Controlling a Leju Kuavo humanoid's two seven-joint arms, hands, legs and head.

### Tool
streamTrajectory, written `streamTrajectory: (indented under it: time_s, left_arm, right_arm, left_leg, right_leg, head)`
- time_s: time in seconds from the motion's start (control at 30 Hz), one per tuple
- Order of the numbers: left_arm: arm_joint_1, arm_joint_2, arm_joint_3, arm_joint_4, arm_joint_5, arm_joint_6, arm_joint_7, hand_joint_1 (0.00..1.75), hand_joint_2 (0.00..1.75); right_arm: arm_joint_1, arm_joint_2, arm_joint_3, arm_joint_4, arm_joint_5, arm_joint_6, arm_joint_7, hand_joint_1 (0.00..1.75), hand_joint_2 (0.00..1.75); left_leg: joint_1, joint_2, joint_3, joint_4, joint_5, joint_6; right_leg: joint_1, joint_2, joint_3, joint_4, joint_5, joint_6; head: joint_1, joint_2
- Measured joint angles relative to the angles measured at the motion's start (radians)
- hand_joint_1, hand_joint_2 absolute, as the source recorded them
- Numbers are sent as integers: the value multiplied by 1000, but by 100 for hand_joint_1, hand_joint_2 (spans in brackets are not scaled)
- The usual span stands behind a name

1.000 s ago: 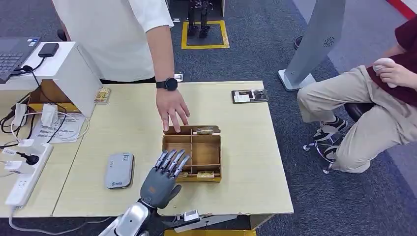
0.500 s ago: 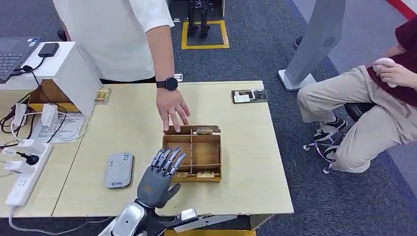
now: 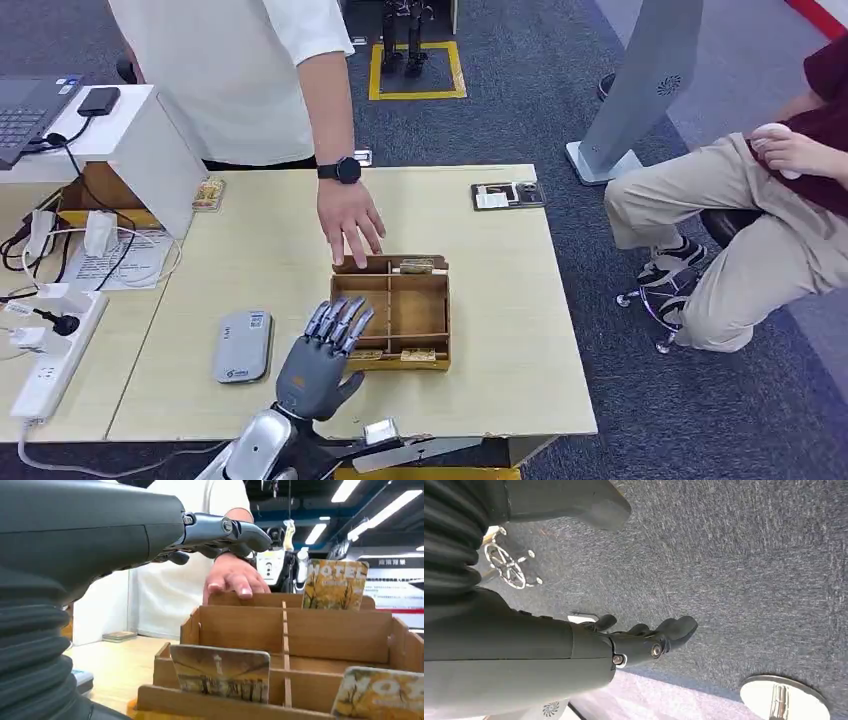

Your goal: Pass the card to the sensor for recognition and then transmit it.

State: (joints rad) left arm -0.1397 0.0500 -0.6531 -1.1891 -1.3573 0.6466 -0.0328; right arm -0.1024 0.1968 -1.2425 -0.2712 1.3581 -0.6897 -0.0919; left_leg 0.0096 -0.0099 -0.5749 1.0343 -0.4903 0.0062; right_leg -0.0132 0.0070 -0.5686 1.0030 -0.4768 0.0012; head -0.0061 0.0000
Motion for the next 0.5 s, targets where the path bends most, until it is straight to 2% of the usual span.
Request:
streamTrajectory:
  time_s: [0.5]
  left_arm:
    - [-1,0,0,1,-20,-16,-1,0,175]
  right_arm:
    - [0,0,0,0,-3,0,0,0,175]
  left_leg:
    - [0,0,0,0,0,0]
  right_leg:
    - [0,0,0,0,0,0]
  head:
    - [0,0]
